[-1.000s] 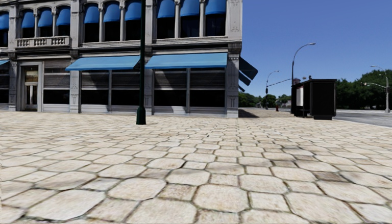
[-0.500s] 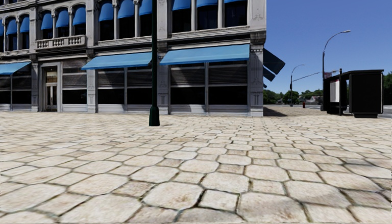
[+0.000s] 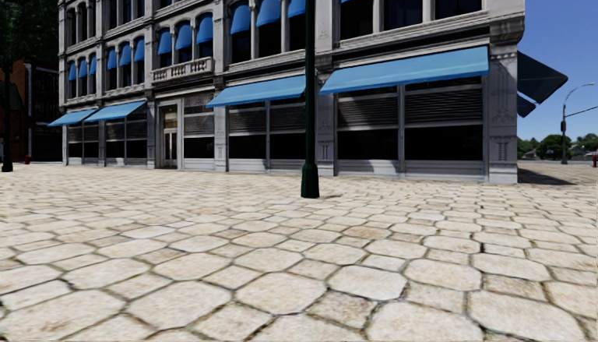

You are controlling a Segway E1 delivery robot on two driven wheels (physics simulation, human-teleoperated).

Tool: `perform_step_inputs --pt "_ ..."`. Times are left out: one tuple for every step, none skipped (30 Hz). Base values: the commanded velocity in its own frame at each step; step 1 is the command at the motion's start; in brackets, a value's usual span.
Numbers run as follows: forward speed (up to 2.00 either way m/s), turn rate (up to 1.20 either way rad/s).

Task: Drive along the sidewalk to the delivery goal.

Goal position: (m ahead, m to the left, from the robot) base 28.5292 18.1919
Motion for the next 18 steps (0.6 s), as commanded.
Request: perform_step_inputs --pt "2.0 0.63" --pt "2.0 0.63" --pt "2.0 0.63" --pt "2.0 0.63" --pt "2.0 0.63" --pt "2.0 0.63" --pt "2.0 0.63" --pt "2.0 0.63" --pt "2.0 0.63" --pt "2.0 0.63" --pt "2.0 0.63" --pt "2.0 0.63" --pt "2.0 0.63" --pt "2.0 0.56" --pt "2.0 0.56" --pt "2.0 0.54" --pt "2.0 0.53" --pt "2.0 0.53"
